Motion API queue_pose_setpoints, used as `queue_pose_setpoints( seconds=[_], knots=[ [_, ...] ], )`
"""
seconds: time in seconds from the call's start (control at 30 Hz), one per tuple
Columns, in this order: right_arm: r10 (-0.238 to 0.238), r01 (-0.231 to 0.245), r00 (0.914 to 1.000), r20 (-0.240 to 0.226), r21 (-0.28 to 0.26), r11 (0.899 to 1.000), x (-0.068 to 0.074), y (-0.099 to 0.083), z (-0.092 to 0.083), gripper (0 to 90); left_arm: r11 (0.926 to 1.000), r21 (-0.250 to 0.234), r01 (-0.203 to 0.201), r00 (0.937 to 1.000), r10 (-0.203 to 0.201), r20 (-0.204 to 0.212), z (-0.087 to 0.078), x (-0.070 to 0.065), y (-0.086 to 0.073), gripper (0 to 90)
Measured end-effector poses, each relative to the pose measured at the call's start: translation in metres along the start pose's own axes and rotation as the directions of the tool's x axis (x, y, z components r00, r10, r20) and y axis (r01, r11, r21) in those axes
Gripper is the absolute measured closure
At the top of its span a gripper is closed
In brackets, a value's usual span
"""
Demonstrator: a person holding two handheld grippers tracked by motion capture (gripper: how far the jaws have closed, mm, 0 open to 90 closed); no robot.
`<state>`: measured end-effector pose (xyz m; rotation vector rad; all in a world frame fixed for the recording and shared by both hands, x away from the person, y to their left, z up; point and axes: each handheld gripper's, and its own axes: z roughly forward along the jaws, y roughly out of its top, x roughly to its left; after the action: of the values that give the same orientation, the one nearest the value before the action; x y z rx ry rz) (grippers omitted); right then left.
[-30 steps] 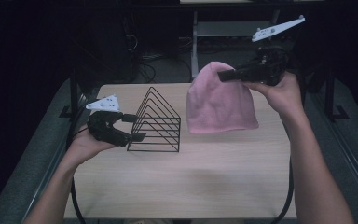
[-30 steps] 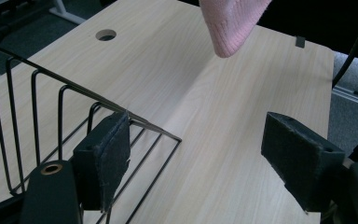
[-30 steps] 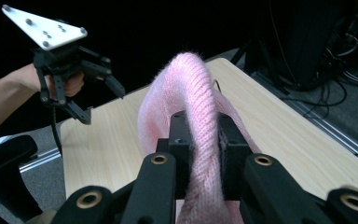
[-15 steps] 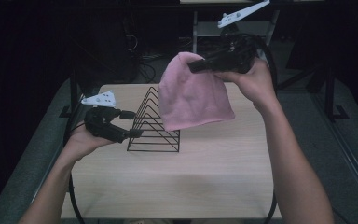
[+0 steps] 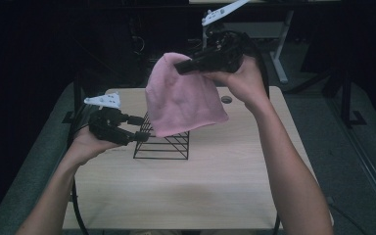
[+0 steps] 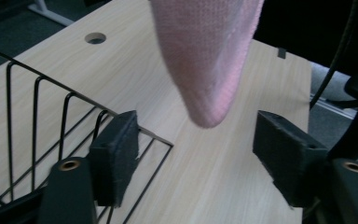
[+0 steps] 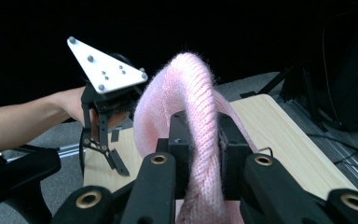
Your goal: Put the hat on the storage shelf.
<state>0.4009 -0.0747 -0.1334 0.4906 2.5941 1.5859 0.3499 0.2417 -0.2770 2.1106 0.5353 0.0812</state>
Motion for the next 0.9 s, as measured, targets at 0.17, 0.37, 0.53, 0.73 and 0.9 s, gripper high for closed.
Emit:
queue_pose_setpoints(
  seconds=[0.17, 0.37, 0.53, 0.73, 0.9],
  knots=[
    [-0.017, 0.017, 0.9997, -0.018, -0.008, 1.000, 0.001, 0.007, 0.011, 79.0, 0.9990, -0.019, 0.041, 0.9991, -0.041, 0.013, 0.003, 0.007, -0.003, 39.6],
    [-0.029, 0.029, 0.9991, -0.031, -0.021, 0.999, 0.004, 0.013, 0.018, 79.0, 0.9969, -0.031, 0.072, 0.9963, -0.070, 0.049, 0.005, 0.013, -0.009, 52.6],
    [-0.032, 0.031, 0.9991, -0.030, -0.026, 0.999, 0.004, 0.015, 0.022, 79.0, 0.9965, -0.033, 0.077, 0.9945, -0.075, 0.074, 0.004, 0.018, -0.011, 71.9],
    [-0.022, 0.021, 0.9994, -0.029, -0.030, 0.999, 0.000, 0.012, 0.027, 79.0, 0.9955, -0.038, 0.087, 0.9958, -0.086, 0.029, -0.003, 0.028, -0.017, 81.5],
    [-0.016, 0.015, 0.9996, -0.021, -0.028, 0.999, -0.007, 0.010, 0.034, 78.9, 0.9954, -0.023, 0.093, 0.9953, -0.093, -0.025, -0.005, 0.034, -0.018, 82.4]
  ],
)
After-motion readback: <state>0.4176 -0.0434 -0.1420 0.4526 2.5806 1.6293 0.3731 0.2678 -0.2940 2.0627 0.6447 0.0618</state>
